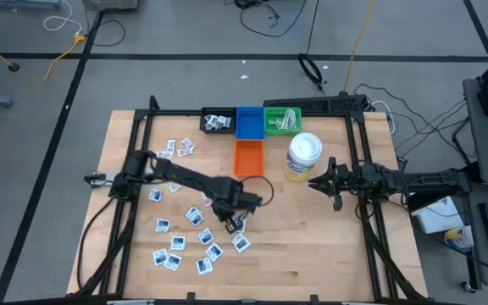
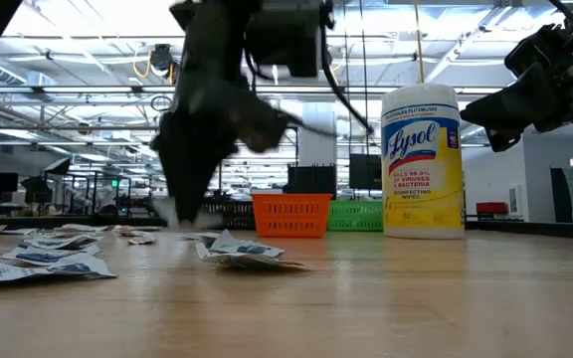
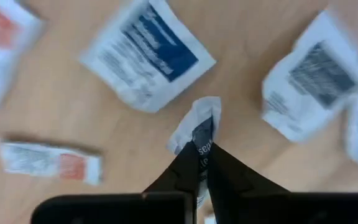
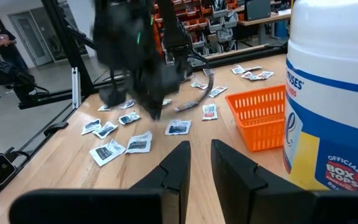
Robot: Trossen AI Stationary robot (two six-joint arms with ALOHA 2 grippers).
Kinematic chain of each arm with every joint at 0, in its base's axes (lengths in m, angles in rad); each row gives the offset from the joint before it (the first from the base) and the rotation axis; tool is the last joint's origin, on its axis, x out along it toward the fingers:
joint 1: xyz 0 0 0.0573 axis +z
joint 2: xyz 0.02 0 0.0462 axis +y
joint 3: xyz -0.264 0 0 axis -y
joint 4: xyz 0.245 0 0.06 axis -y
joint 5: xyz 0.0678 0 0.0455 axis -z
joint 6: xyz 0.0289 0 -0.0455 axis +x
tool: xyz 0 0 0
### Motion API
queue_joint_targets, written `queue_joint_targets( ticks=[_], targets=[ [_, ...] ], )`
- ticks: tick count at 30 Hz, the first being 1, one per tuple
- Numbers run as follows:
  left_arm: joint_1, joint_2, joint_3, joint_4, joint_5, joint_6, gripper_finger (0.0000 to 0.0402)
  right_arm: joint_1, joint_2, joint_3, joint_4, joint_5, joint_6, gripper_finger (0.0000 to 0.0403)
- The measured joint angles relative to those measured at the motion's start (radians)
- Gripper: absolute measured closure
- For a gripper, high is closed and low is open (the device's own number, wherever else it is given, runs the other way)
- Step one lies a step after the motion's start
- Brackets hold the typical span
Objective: Pick & Place First Aid Supplies
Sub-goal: Put the gray towelette pack into the black bin
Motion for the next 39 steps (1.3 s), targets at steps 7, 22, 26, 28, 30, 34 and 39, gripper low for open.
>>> queue_joint_targets(
  ticks=[7, 22, 26, 28, 30, 34, 39],
  targets=[
    [0.083, -0.174, 0.003, -0.075, -0.003, 0.091, 0.0388, 0.000, 0.000, -0.001, 0.000, 0.000, 0.000, 0.0344],
    [0.315, -0.293, 0.003, -0.190, 0.064, 0.273, 0.0394, 0.000, 0.000, -0.001, 0.000, 0.000, 0.000, 0.0344],
    [0.440, -0.292, 0.003, -0.191, 0.063, 0.354, 0.0387, 0.000, 0.000, -0.001, 0.000, 0.000, 0.000, 0.0344],
    [0.509, -0.292, 0.003, -0.194, 0.063, 0.400, 0.0386, 0.000, 0.000, 0.000, 0.000, 0.000, 0.000, 0.0344],
    [0.580, -0.292, 0.003, -0.196, 0.063, 0.448, 0.0393, 0.000, 0.000, 0.000, 0.000, 0.000, 0.000, 0.0344],
    [0.722, -0.292, 0.003, -0.214, 0.063, 0.528, 0.0390, 0.000, 0.000, 0.000, 0.000, 0.000, 0.000, 0.0344],
    [0.872, -0.292, 0.003, -0.245, 0.019, 0.616, 0.0391, 0.000, 0.000, 0.000, 0.000, 0.000, 0.000, 0.0344]
  ],
)
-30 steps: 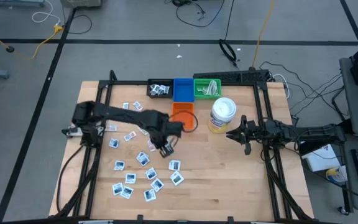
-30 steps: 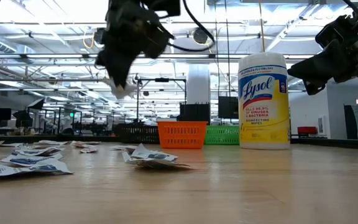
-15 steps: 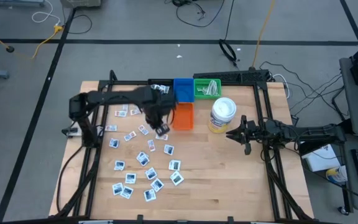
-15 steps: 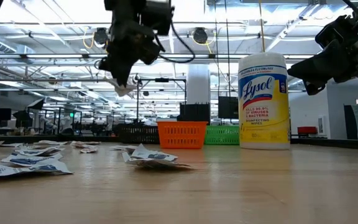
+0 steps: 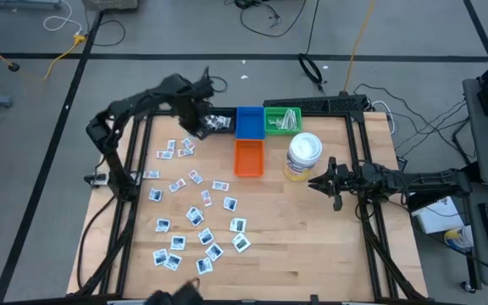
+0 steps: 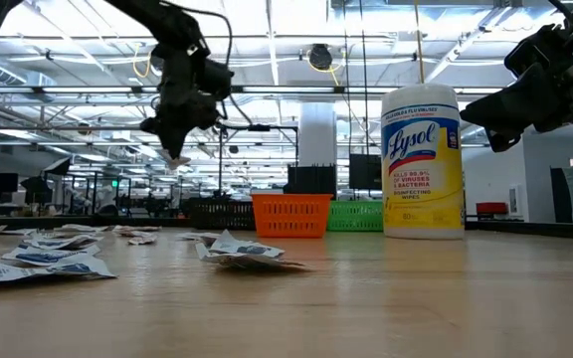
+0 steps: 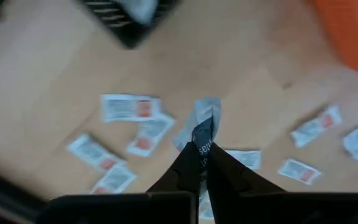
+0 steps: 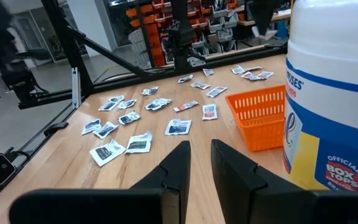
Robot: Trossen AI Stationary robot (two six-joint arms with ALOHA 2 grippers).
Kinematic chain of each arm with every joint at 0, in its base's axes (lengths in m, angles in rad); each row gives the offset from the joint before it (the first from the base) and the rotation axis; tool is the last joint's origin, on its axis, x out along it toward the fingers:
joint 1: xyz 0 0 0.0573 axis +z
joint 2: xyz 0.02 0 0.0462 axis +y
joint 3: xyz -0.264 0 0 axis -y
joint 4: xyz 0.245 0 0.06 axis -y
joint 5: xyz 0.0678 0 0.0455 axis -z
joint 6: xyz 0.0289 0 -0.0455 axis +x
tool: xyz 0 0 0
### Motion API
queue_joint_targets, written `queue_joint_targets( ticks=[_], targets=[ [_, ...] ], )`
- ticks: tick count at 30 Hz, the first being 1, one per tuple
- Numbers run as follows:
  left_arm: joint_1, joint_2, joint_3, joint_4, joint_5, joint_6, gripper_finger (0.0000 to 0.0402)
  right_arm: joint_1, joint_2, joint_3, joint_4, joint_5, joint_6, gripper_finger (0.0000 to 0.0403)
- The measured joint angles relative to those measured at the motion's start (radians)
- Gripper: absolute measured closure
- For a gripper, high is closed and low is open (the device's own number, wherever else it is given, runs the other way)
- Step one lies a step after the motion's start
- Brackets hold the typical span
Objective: Pick & Place First Aid Supplies
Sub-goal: Put the gray towelette pack into the black bin
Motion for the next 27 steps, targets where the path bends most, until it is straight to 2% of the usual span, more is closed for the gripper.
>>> queue_joint_targets(
  ticks=[6, 10, 22, 27],
  targets=[
    [0.084, 0.006, 0.001, 0.028, -0.027, 0.037, 0.0391, 0.000, 0.000, 0.000, 0.000, 0.000, 0.000, 0.0344],
    [0.110, 0.077, 0.047, 0.044, -0.027, 0.068, 0.0394, 0.000, 0.000, 0.000, 0.000, 0.000, 0.000, 0.0344],
    [0.126, 0.361, 0.383, -0.008, -0.027, 0.111, 0.0391, 0.000, 0.000, 0.000, 0.000, 0.000, 0.000, 0.0344],
    [0.115, 0.441, 0.448, -0.005, -0.027, 0.105, 0.0385, 0.000, 0.000, 0.000, 0.000, 0.000, 0.000, 0.0344]
  ],
)
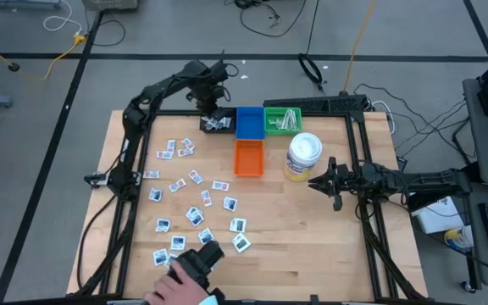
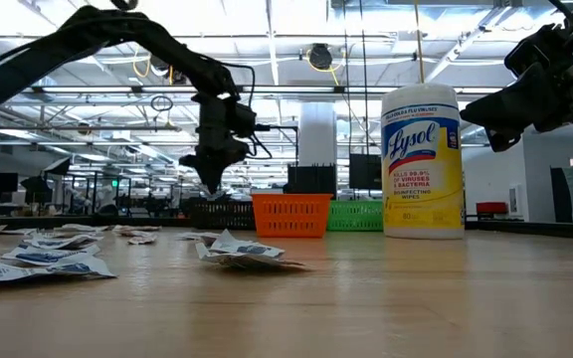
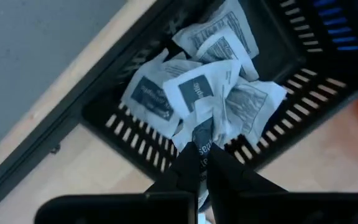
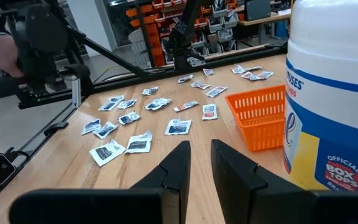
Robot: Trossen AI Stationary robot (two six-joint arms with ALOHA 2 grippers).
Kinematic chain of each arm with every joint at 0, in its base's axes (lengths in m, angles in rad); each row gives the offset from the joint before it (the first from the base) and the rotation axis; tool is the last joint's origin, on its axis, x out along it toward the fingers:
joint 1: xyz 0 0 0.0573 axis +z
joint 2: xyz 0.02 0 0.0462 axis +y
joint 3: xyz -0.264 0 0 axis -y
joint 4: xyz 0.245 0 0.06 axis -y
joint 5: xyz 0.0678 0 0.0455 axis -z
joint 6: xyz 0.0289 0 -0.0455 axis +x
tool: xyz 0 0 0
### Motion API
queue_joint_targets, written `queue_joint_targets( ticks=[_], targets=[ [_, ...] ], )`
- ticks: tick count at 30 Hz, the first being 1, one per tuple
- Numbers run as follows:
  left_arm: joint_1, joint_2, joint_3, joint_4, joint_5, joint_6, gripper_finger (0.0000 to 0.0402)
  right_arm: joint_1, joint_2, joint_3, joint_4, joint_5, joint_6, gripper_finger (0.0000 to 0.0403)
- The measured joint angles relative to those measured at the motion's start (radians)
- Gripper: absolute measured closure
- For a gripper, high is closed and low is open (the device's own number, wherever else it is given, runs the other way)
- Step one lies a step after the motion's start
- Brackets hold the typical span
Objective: Pick & Place First Aid Supplies
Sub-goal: Put the gray towelette pack into the black bin
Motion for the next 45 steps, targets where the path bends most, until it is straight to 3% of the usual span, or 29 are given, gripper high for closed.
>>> queue_joint_targets(
  ticks=[4, 12, 18, 25, 32, 39, 45],
  targets=[
    [-0.016, 0.005, 0.000, 0.002, 0.001, 0.019, 0.0359, 0.000, 0.000, 0.000, 0.000, 0.000, 0.000, 0.0344],
    [-0.021, 0.004, 0.001, -0.001, -0.001, 0.018, 0.0236, 0.000, 0.000, 0.000, 0.000, 0.000, 0.000, 0.0344],
    [-0.055, -0.036, 0.001, -0.010, -0.035, 0.008, 0.0181, 0.000, 0.000, 0.000, 0.000, 0.000, 0.000, 0.0344],
    [-0.144, -0.121, 0.002, -0.038, -0.038, 0.017, 0.0168, 0.000, 0.000, 0.000, 0.000, 0.000, 0.000, 0.0344],
    [-0.257, -0.128, 0.002, -0.114, -0.097, 0.005, 0.0167, 0.000, 0.000, 0.000, 0.000, 0.000, 0.000, 0.0344],
    [-0.463, -0.128, 0.002, -0.177, -0.080, -0.149, 0.0167, 0.000, 0.000, 0.000, 0.000, 0.000, 0.000, 0.0344],
    [-0.620, -0.128, 0.002, -0.177, -0.069, -0.368, 0.0167, 0.000, 0.000, 0.000, 0.000, 0.000, 0.000, 0.0344]
  ],
)
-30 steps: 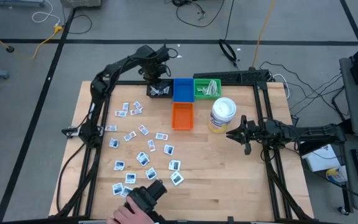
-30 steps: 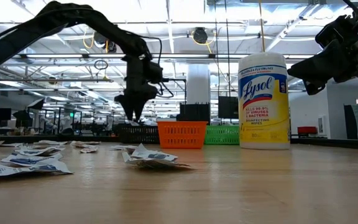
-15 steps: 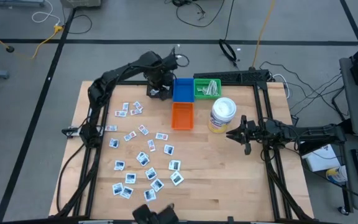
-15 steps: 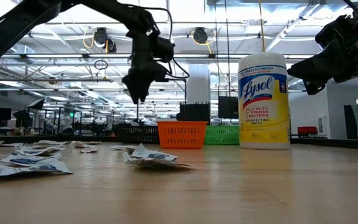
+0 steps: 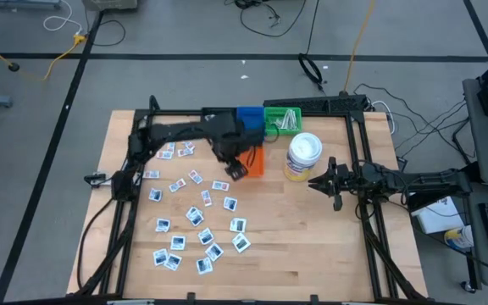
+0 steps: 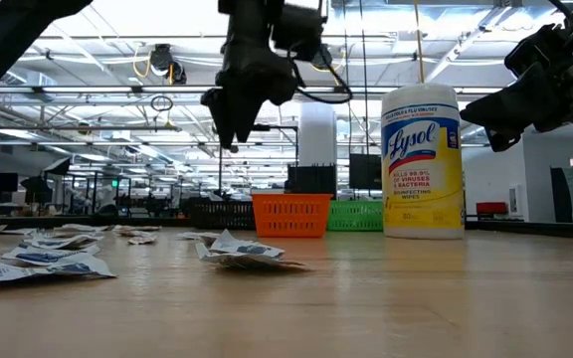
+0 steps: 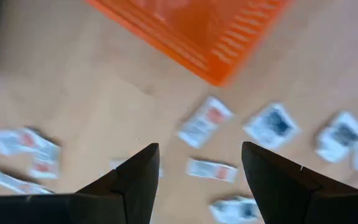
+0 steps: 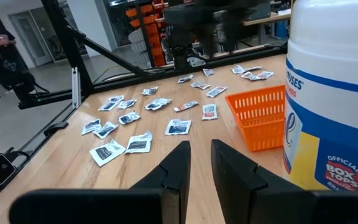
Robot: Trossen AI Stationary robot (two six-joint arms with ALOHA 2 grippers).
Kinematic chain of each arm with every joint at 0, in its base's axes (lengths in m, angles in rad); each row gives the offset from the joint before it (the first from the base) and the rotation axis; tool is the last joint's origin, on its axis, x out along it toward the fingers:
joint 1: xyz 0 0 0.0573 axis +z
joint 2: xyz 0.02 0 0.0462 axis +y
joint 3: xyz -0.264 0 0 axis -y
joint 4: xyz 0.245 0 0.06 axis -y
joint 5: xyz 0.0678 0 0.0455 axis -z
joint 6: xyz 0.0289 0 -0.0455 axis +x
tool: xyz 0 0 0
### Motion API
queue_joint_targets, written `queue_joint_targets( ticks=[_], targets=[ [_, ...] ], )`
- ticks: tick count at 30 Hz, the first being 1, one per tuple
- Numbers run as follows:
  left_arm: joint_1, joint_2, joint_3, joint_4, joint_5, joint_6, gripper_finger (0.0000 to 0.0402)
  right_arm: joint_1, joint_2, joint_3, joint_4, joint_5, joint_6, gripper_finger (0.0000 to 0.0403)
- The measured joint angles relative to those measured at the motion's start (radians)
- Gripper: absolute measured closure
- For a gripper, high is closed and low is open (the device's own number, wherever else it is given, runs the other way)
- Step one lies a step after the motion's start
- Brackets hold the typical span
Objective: Pick & Place First Aid Supplies
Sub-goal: Put the gray towelette pack into the black bin
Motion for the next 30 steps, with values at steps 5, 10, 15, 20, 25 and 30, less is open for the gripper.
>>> queue_joint_targets(
  ticks=[5, 10, 15, 20, 25, 30],
  targets=[
    [-0.102, 0.000, 0.000, 0.000, 0.016, -0.170, 0.0167, 0.000, 0.000, 0.000, 0.000, 0.000, 0.000, 0.0344],
    [-0.202, 0.000, 0.000, -0.001, 0.018, -0.279, 0.0167, 0.000, 0.000, 0.000, 0.000, 0.000, 0.000, 0.0344],
    [-0.299, 0.000, 0.000, 0.018, 0.019, -0.336, 0.0167, 0.000, 0.000, 0.000, 0.000, 0.000, 0.000, 0.0344],
    [-0.372, 0.000, 0.000, 0.057, 0.024, -0.374, 0.0167, 0.000, 0.000, 0.000, 0.000, 0.000, 0.000, 0.0344],
    [-0.421, 0.002, -0.002, 0.118, 0.027, -0.407, 0.0167, 0.000, 0.000, 0.000, 0.000, 0.000, 0.000, 0.0344],
    [-0.451, 0.010, -0.062, 0.235, 0.032, -0.435, 0.0167, 0.000, 0.000, 0.000, 0.000, 0.000, 0.000, 0.0344]
  ],
)
